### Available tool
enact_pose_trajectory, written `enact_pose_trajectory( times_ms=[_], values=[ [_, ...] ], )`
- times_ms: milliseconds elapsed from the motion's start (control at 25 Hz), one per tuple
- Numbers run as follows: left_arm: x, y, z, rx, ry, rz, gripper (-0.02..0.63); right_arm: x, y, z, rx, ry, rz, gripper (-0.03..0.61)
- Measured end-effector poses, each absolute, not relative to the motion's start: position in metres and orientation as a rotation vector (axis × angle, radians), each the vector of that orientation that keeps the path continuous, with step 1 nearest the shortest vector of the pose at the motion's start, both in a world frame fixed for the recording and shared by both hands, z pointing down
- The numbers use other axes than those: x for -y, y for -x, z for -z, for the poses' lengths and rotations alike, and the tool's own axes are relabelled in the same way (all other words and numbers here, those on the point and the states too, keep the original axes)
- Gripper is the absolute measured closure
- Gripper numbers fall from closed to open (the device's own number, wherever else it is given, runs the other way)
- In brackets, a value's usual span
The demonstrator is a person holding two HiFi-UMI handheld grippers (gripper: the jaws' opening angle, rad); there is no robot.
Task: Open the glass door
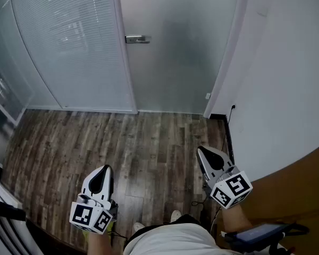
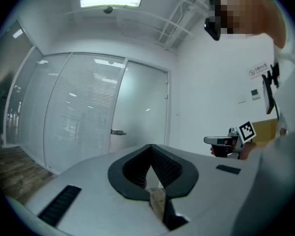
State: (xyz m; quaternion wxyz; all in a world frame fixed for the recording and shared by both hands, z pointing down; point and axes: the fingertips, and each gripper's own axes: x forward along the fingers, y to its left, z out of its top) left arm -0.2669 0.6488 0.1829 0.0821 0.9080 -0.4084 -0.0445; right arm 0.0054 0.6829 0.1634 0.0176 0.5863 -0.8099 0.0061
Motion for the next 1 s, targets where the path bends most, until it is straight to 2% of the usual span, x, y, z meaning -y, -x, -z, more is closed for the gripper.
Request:
enact_pose_trajectory(
  times_ms=[600,1000],
  values=[
    [-0.624,0.177,-0.18,1.204,-2.738,0.102,0.612,-0.655,-0.082,-0.173,2.535,-1.783,-0.04,0.58],
    [-0.542,0.149,-0.184,1.109,-2.775,0.167,0.612,-0.592,-0.094,-0.18,2.486,-1.761,-0.036,0.58]
  ],
)
